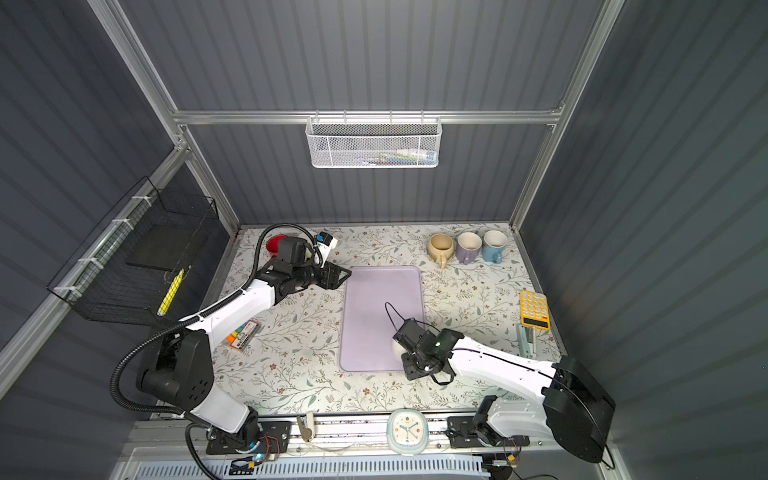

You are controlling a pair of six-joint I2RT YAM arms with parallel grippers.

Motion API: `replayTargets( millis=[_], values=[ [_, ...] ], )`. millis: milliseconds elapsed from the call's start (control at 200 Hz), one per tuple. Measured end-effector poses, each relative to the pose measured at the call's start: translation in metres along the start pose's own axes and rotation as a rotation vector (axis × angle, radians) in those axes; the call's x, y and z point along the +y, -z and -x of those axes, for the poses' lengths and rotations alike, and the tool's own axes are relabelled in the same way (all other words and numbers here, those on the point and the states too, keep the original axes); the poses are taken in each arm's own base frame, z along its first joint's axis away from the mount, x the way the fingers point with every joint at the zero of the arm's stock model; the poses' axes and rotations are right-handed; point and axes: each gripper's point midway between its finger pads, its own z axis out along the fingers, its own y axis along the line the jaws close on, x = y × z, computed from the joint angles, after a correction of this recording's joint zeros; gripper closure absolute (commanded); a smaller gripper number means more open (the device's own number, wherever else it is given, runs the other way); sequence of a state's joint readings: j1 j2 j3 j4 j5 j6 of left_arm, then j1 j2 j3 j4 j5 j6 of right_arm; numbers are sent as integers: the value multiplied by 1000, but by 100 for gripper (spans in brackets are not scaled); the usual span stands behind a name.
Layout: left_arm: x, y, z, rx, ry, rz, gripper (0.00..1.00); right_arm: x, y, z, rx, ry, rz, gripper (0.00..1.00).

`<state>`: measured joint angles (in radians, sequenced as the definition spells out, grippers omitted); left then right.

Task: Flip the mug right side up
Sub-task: 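Move the right gripper toward the upside-down white mug on the tray, then lower the right gripper onto the white mug's base and close it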

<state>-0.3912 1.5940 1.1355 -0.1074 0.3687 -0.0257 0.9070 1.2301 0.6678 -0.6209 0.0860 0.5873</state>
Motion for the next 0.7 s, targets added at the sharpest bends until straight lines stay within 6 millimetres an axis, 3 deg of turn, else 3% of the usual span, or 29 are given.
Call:
replayTargets(
  millis=[700],
  values=[
    [-2,0,-1,2,0,-9,30,-5,-11,7,-59,-12,-57,71]
  ],
)
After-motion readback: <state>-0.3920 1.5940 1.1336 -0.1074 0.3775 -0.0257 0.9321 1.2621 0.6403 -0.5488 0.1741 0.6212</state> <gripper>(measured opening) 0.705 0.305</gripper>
